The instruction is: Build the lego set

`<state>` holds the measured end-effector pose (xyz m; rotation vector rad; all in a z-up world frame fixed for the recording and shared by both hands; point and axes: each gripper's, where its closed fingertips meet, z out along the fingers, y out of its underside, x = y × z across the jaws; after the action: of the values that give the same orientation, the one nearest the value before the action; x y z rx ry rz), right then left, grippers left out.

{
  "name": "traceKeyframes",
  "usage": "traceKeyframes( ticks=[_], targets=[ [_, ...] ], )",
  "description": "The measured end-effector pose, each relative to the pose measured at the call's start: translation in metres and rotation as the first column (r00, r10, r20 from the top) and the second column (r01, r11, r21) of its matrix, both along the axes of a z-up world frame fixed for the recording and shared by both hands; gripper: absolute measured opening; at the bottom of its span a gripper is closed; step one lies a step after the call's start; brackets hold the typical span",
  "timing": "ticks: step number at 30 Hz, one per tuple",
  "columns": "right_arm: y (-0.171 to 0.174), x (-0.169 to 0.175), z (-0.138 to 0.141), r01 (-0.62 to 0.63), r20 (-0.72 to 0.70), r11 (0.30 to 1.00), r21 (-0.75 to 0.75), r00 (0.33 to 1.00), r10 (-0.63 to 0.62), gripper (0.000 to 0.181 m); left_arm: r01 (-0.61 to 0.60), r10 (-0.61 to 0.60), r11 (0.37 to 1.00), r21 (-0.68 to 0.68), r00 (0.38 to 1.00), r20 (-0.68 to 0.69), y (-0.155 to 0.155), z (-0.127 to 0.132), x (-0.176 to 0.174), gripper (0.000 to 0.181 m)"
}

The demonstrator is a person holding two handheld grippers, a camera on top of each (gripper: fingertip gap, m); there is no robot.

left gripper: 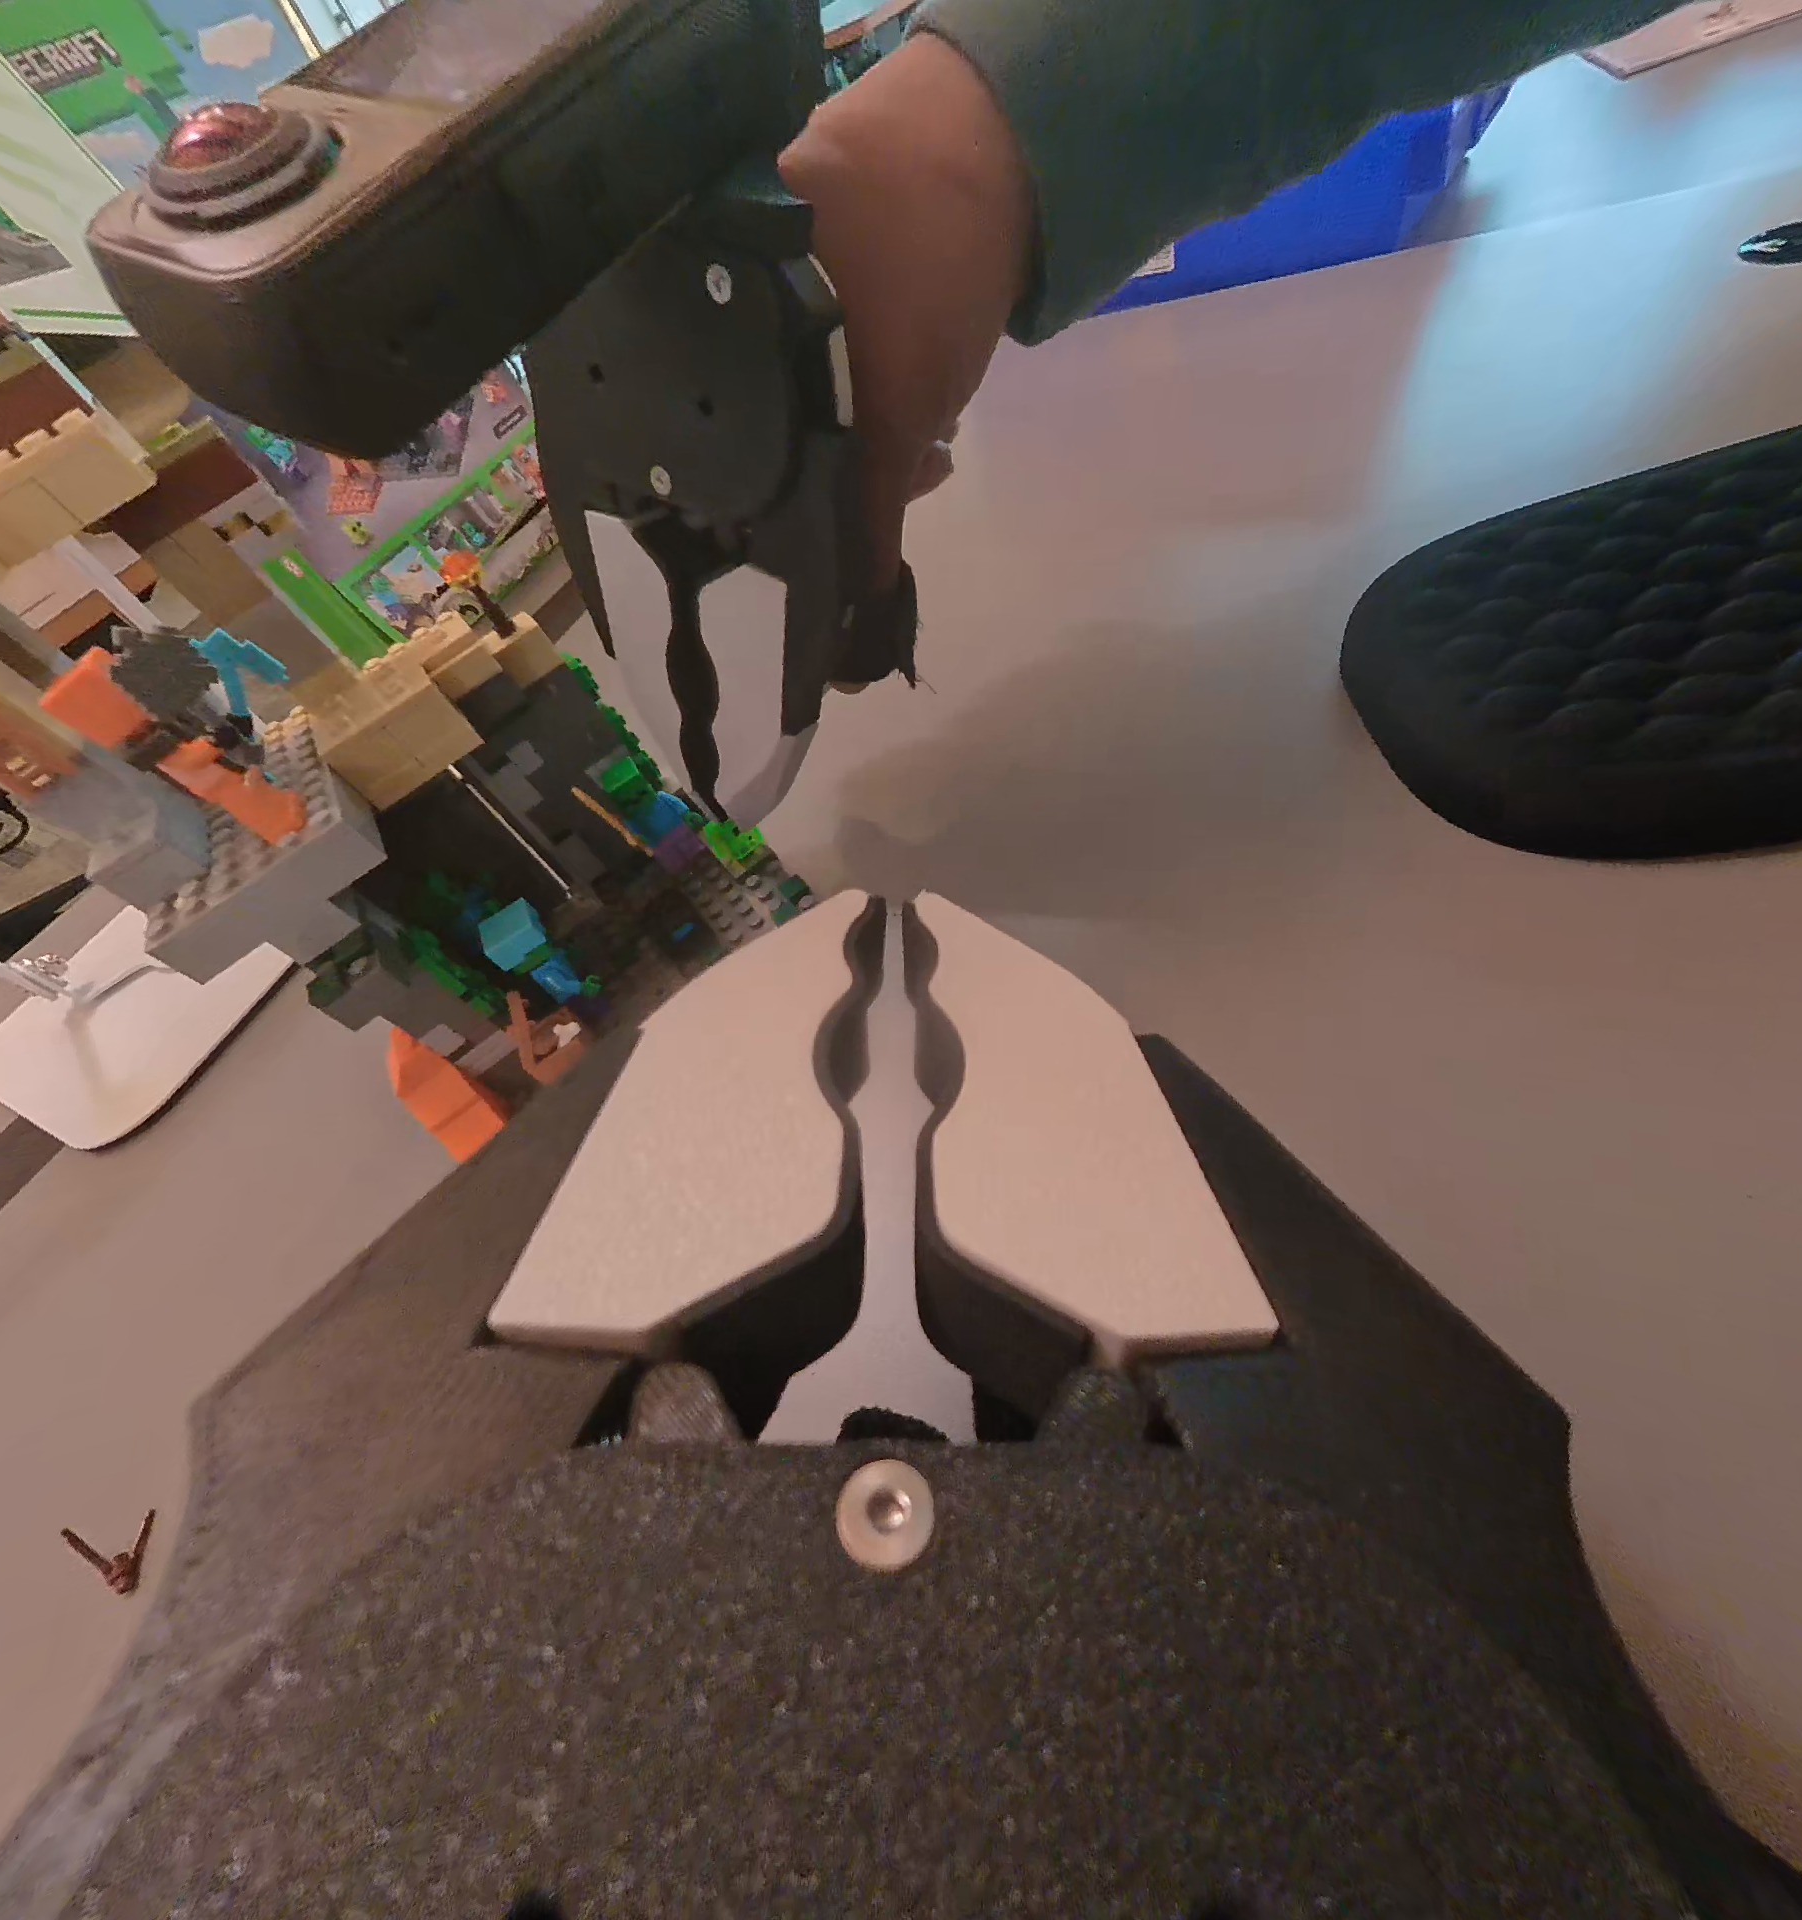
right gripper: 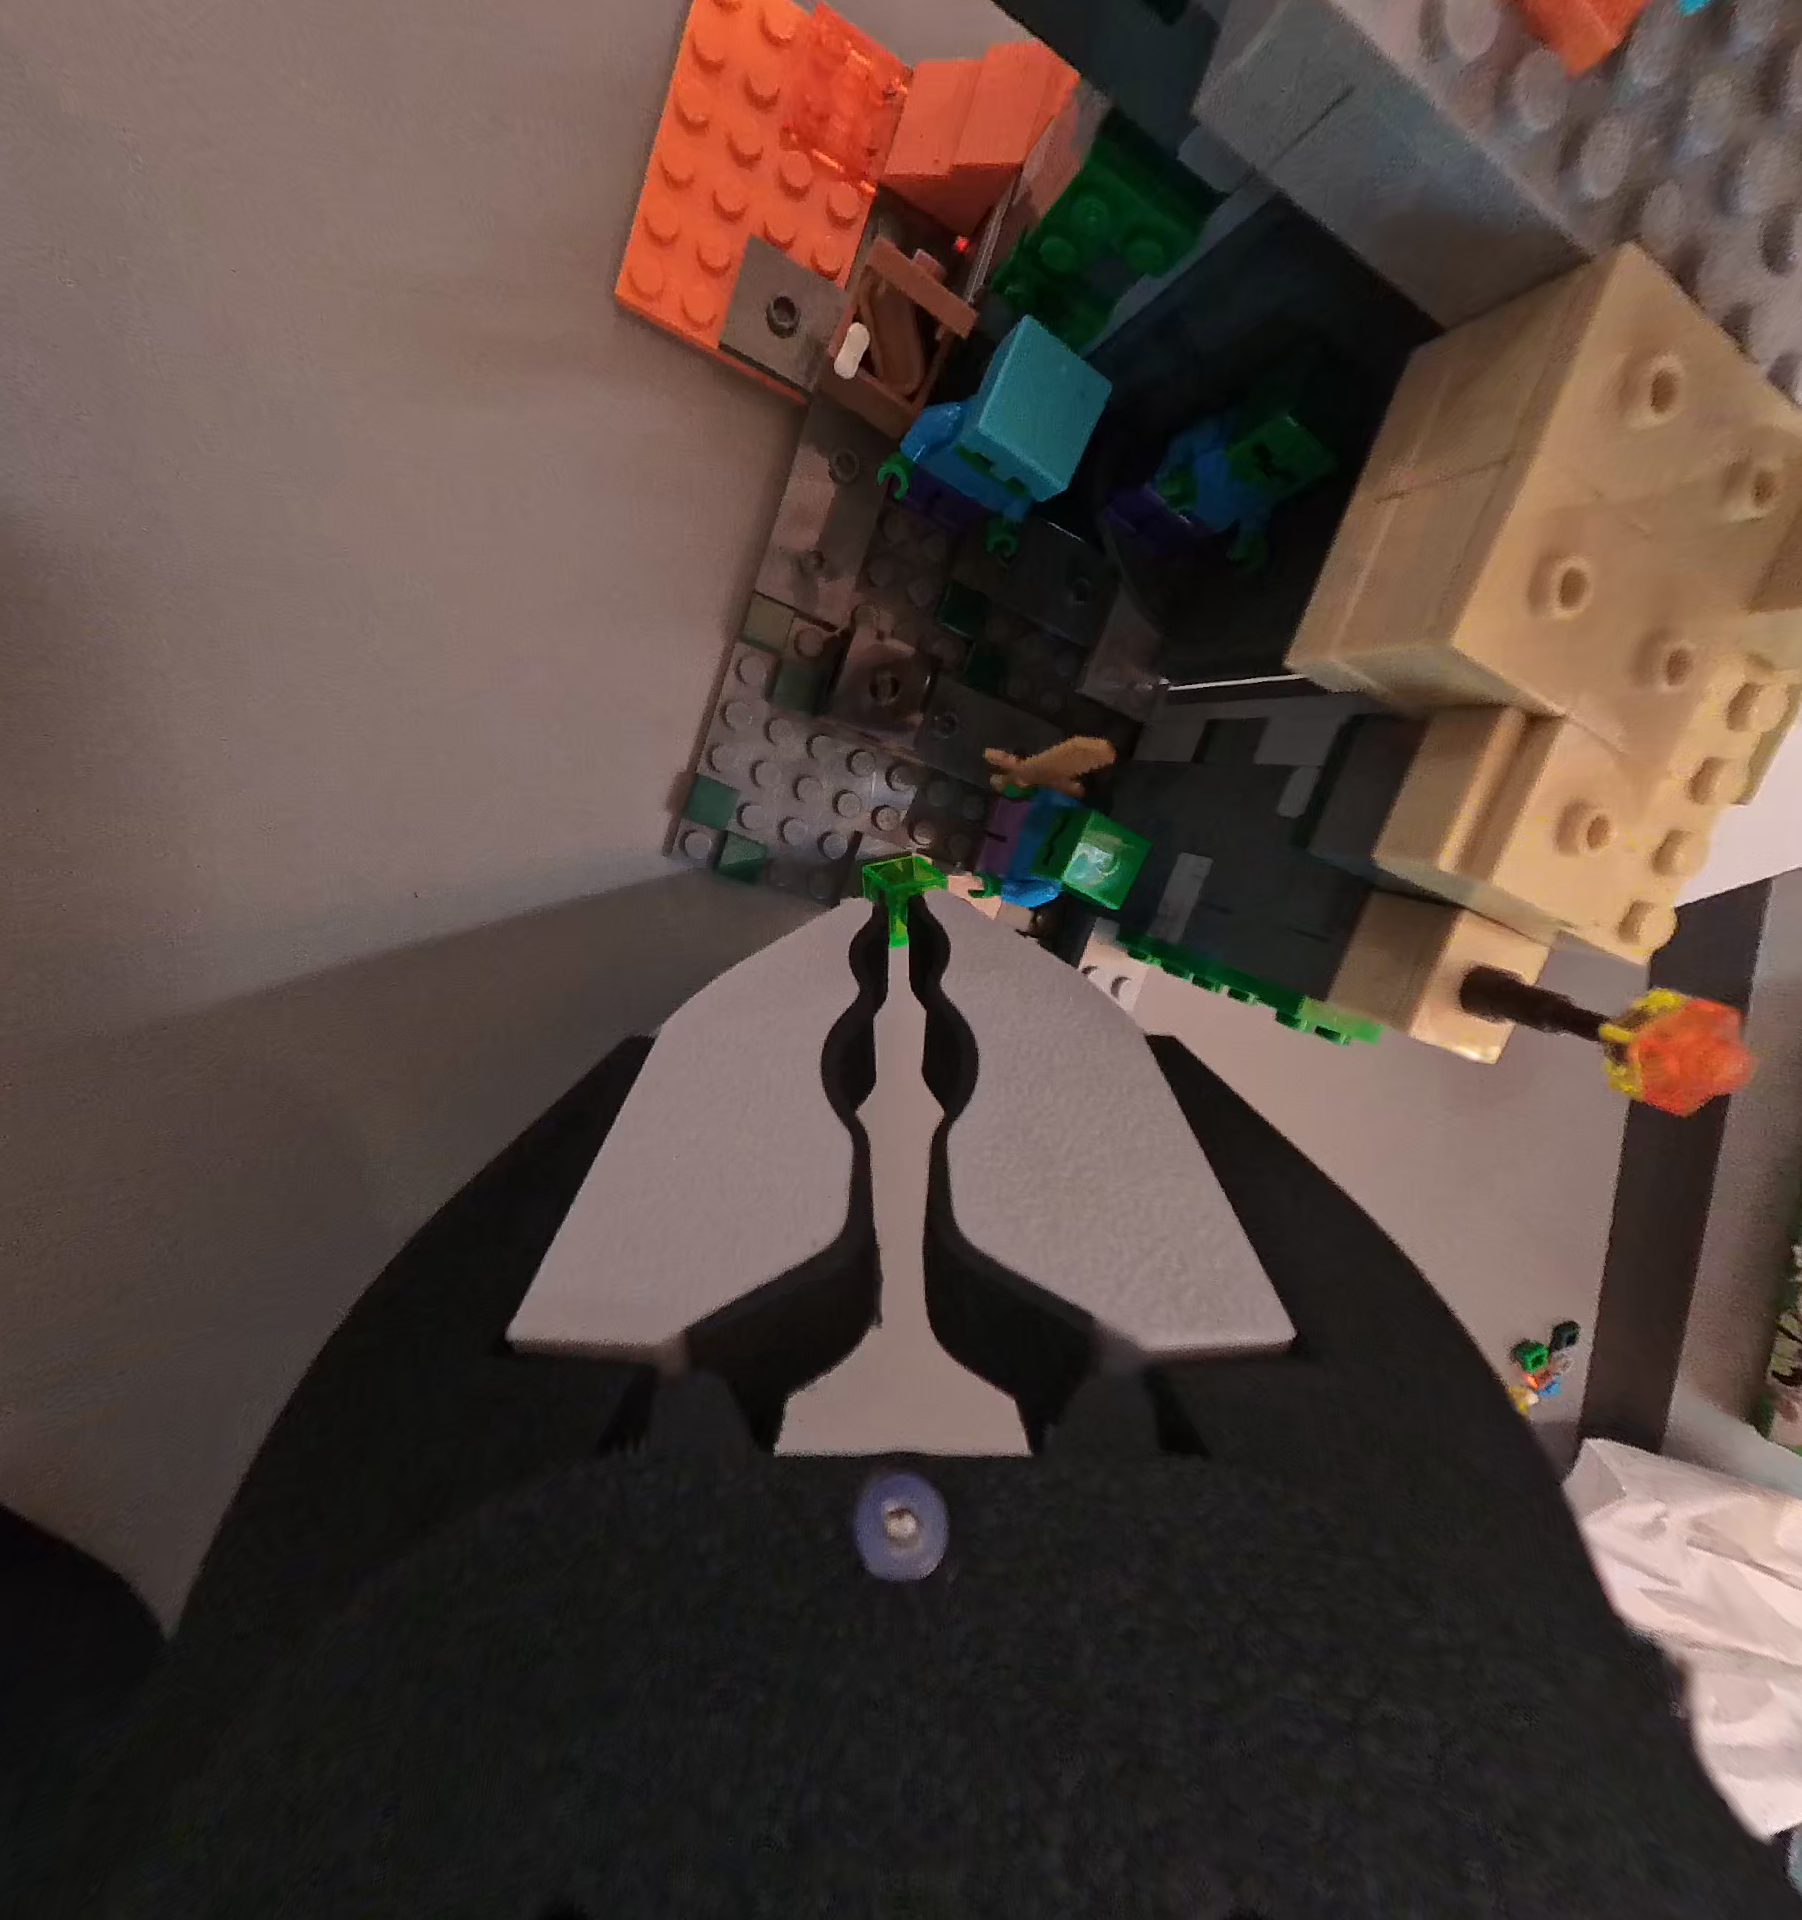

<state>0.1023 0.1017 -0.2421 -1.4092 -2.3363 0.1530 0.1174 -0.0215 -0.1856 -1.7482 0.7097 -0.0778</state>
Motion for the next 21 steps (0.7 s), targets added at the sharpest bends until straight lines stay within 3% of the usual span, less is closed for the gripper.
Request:
traceKeyframes(
  ticks=[21],
  targets=[
    [-0.0038, -0.0007, -0.0019, -0.035, 0.125, 0.998, -0.06, 0.991, 0.042, 0.003, -0.043, 0.044, 0.999, -0.023, 0.999, 0.024, 0.0032, -0.0009, -0.0081, 0.0]
  ],
)
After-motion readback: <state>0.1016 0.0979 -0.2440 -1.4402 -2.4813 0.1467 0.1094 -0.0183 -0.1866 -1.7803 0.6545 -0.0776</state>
